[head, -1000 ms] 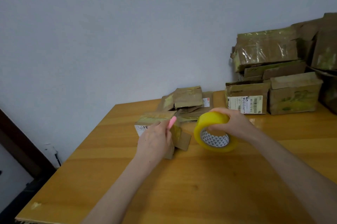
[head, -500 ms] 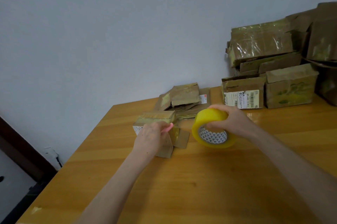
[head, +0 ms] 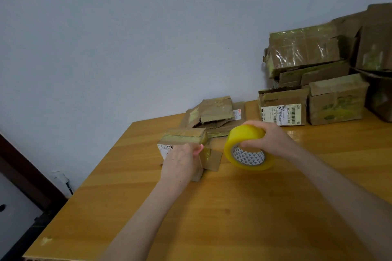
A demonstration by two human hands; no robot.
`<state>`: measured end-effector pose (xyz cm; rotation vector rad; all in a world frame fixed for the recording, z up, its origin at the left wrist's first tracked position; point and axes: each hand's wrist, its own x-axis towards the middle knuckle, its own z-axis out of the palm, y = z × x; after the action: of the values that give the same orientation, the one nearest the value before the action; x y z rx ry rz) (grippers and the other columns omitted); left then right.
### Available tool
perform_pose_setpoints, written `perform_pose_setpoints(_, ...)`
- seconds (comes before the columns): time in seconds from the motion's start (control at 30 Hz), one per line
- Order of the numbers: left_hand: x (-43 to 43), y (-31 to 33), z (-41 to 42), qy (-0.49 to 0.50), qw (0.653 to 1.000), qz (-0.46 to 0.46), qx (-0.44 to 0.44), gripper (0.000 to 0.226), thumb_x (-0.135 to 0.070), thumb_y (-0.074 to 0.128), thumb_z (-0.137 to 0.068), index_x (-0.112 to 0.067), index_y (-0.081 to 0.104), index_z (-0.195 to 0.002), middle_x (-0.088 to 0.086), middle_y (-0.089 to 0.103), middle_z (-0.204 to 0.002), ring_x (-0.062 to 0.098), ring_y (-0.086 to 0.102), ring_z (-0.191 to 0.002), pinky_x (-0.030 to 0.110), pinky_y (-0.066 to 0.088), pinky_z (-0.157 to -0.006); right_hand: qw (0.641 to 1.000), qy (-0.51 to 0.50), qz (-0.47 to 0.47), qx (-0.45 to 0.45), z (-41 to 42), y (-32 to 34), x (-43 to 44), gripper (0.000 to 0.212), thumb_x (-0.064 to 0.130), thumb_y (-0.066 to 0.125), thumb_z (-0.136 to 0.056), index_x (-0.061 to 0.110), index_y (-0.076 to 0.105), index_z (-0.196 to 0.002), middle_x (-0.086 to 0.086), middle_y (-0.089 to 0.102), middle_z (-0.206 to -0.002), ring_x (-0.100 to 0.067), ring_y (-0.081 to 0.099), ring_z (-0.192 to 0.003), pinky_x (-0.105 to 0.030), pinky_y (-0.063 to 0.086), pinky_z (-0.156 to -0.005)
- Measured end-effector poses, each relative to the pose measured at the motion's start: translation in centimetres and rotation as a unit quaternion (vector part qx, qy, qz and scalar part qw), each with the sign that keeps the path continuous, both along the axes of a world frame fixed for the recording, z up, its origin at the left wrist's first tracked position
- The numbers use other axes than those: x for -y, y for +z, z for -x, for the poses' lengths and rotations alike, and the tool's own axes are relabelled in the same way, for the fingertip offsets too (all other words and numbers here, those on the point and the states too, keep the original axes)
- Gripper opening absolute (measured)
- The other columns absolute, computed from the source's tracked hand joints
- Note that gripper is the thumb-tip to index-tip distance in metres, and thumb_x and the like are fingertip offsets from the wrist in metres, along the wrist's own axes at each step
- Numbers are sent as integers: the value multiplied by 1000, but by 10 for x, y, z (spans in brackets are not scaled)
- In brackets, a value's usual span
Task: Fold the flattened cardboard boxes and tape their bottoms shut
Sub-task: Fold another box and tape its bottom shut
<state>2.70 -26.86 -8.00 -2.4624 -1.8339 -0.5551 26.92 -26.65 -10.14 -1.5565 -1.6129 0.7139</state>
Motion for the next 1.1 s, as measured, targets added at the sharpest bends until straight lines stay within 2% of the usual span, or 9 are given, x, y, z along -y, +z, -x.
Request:
perform_pose_setpoints(0.17,0,-3,-12,22,995,9,-97,35,-8,45,-98,-22,55,-129,9,65,-110,25,63,-99,35,53,-82,1000,5,-1,-10,0,2,3,57,33,78,-72,36,51,-122,2,45,-114,-19,46,-102,-25,42,-62)
perform_pose_setpoints(0.27,-1,-12,-16,47,987,37,-146,27,-9,45,-97,-16,60,-119,7,62,-104,23,62,-95,32,53,-78,1000,17,8,-20,-1,3,4,54,30,77,-73,38,50,-119,2,44,-114,-19,45,-103,-28,44,-67)
perform_pose_setpoints(0.4,3,-27,-3,57,993,52,-95,31,-27,36,-103,-16,57,-122,8,60,-102,27,61,-94,35,51,-77,998,6,6,-59,-6,-1,6,54,29,77,-73,37,50,-119,2,43,-116,-19,45,-103,-28,46,-66)
perform_pose_setpoints(0.5,9,-40,2,36,993,7,-113,41,-19,37,-102,-36,44,-138,5,59,-104,26,62,-86,32,46,-65,996,0,18,-83,-7,-1,5,55,29,77,-73,34,51,-122,3,41,-115,-18,43,-103,-23,40,-59)
perform_pose_setpoints(0.7,6,-60,8,31,986,57,-151,61,-12,36,-100,-43,13,-148,3,53,-119,23,61,-93,29,44,-66,988,-23,14,-153,-9,-4,7,49,22,76,-75,36,50,-114,3,40,-113,-18,41,-101,-23,38,-60)
perform_pose_setpoints(0.83,3,-53,8,9,982,83,-172,59,-29,45,-99,-44,15,-147,1,52,-122,21,60,-99,31,52,-76,963,-38,5,-266,-14,-9,7,43,20,79,-66,39,57,-99,6,51,-105,-19,51,-96,-41,50,-77)
perform_pose_setpoints(0.9,3,-47,5,4,984,32,-177,50,-40,46,-97,-43,27,-143,-1,50,-120,18,59,-95,29,53,-72,935,-45,1,-351,-17,-9,8,48,20,78,-57,32,61,-100,0,58,-106,-25,55,-98,-48,51,-83)
perform_pose_setpoints(1.0,-3,-32,-9,-43,996,-77,-3,38,-42,44,-97,-35,49,-133,-8,54,-113,7,56,-90,24,53,-74,909,-27,-1,-415,-20,-5,11,48,16,73,-56,25,62,-101,-6,62,-105,-31,58,-98,-48,49,-83)
perform_pose_setpoints(1.1,-17,-5,-40,-48,947,122,292,50,-48,47,-94,-20,51,-135,-4,61,-119,9,56,-106,33,49,-95,909,0,-7,-417,-20,-3,15,49,14,76,-56,23,61,-102,-8,63,-102,-34,58,-98,-43,51,-74)
